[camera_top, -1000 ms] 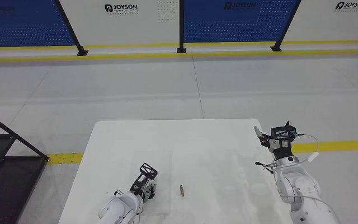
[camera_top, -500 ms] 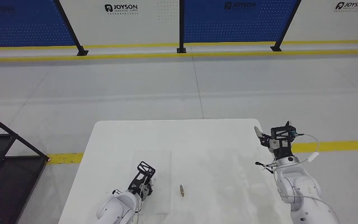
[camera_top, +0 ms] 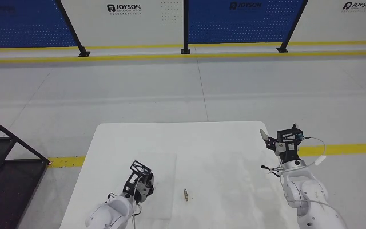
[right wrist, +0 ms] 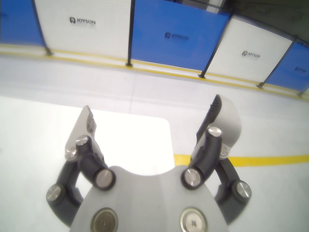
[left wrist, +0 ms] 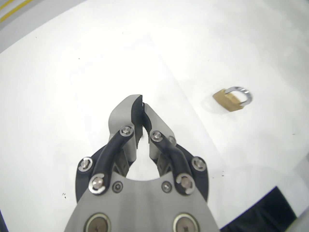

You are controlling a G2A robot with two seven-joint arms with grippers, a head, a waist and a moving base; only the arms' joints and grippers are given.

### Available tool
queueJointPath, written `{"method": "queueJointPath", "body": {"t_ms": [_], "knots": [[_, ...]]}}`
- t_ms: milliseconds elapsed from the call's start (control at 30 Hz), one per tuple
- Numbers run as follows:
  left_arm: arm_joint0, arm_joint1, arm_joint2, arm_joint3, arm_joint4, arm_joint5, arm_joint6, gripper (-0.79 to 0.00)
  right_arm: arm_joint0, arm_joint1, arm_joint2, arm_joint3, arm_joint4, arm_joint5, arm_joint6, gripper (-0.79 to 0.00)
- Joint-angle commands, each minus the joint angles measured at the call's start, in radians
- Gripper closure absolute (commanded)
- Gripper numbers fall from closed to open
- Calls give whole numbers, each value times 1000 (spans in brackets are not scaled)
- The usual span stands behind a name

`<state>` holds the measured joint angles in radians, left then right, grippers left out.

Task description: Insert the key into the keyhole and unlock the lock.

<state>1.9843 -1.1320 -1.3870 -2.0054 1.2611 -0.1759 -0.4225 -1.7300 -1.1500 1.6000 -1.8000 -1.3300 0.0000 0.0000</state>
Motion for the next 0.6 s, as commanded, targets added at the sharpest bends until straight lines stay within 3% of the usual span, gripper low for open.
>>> {"method": "queueJointPath", "body": {"t_ms": [0, 233, 400, 567], "knots": [[32, 5, -57, -13, -108, -94, 97, 0, 0, 0, 0, 0, 0, 0, 0, -785], [85, 21, -195, 49, -376, -464, 376, 0, 0, 0, 0, 0, 0, 0, 0, -785], [58, 24, -223, 130, -506, -606, 465, 0, -4, -1, -10, 3, -15, 0, 8, -785], [27, 25, -224, 196, -570, -683, 494, 0, -90, -5, -107, -46, -58, -95, -3, -785]]}}
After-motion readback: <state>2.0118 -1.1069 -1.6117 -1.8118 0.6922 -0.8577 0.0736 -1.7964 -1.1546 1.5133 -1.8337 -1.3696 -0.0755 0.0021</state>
